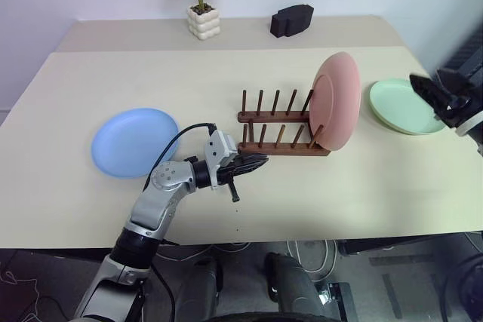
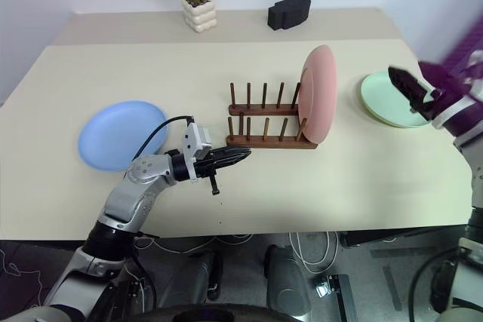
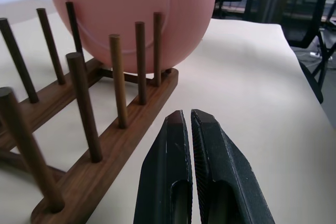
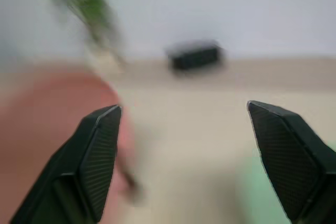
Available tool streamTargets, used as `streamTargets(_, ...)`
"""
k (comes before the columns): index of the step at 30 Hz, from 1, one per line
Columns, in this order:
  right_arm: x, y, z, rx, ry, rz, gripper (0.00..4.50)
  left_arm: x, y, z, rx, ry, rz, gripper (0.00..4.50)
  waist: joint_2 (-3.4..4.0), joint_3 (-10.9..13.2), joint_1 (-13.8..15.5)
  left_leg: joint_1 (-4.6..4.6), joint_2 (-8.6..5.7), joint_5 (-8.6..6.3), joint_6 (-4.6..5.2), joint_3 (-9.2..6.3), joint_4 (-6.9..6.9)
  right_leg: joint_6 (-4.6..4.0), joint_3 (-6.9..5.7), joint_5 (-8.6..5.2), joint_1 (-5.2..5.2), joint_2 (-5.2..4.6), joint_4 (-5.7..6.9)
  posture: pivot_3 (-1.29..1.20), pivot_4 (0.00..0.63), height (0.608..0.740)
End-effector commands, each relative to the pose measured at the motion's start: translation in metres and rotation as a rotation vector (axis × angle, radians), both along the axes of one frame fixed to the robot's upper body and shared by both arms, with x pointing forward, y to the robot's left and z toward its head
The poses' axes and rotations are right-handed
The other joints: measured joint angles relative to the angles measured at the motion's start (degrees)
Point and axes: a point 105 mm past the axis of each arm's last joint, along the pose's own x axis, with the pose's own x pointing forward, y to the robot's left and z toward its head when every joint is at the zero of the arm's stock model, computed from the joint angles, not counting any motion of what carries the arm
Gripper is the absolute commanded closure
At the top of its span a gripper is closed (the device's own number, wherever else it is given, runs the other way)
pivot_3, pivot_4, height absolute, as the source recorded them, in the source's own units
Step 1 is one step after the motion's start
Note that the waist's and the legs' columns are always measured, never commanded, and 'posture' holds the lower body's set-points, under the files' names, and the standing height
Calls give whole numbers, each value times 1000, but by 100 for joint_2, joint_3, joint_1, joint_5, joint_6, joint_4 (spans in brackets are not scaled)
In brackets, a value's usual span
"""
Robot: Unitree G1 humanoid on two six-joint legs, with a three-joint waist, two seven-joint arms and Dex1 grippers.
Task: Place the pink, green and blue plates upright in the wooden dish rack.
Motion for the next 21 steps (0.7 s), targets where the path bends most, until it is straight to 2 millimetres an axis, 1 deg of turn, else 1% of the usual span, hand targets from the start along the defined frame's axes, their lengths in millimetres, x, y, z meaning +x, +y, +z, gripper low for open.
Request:
streamTargets(1,10,-9,-22,-245,69,-42,604,-4,-4,9,-14,-34,-28,4338,3,-1,-22,4,0,0,0,4,-2,0,2,0,0,1,0,0,150,736)
streamTargets(5,29,-16,-55,-486,170,-71,604,-4,-5,8,-10,-34,-32,4338,6,0,-20,4,-2,0,0,6,-1,-1,5,1,0,2,2,0,150,736)
streamTargets(6,35,-16,-61,-526,184,-72,604,-4,-5,8,-9,-34,-32,4338,6,0,-17,5,-3,0,0,8,0,-1,7,2,0,1,2,0,150,736)
streamTargets(10,50,-18,-73,-628,220,-87,604,-5,-3,8,-4,-35,-27,4338,6,0,-9,4,-5,0,0,6,-1,-1,7,2,0,1,3,0,150,736)
streamTargets(16,60,-22,-93,-690,314,-114,604,-6,-1,7,0,-33,-17,4338,4,1,-6,3,-7,0,0,4,-1,-2,9,2,0,0,1,0,150,736)
streamTargets(17,61,-23,-95,-689,321,-122,1138,-6,-1,7,0,-33,-14,4338,4,1,-9,3,-7,0,0,4,-1,-2,10,2,0,-1,2,0,150,736)
streamTargets(18,62,-23,-96,-686,328,-130,1440,-6,-1,7,0,-32,-11,4338,5,1,-10,4,-7,0,0,4,-1,-2,10,3,1,0,2,0,150,736)
streamTargets(19,62,-24,-97,-685,334,-138,1908,-6,0,7,1,-31,-9,4338,4,1,-6,4,-7,0,-1,4,-1,-3,10,3,2,0,2,0,150,736)
streamTargets(21,61,-27,-100,-689,348,-153,2966,-6,1,6,3,-30,-5,4338,5,1,-1,4,-7,1,-1,2,-1,-3,10,3,2,0,2,0,150,736)
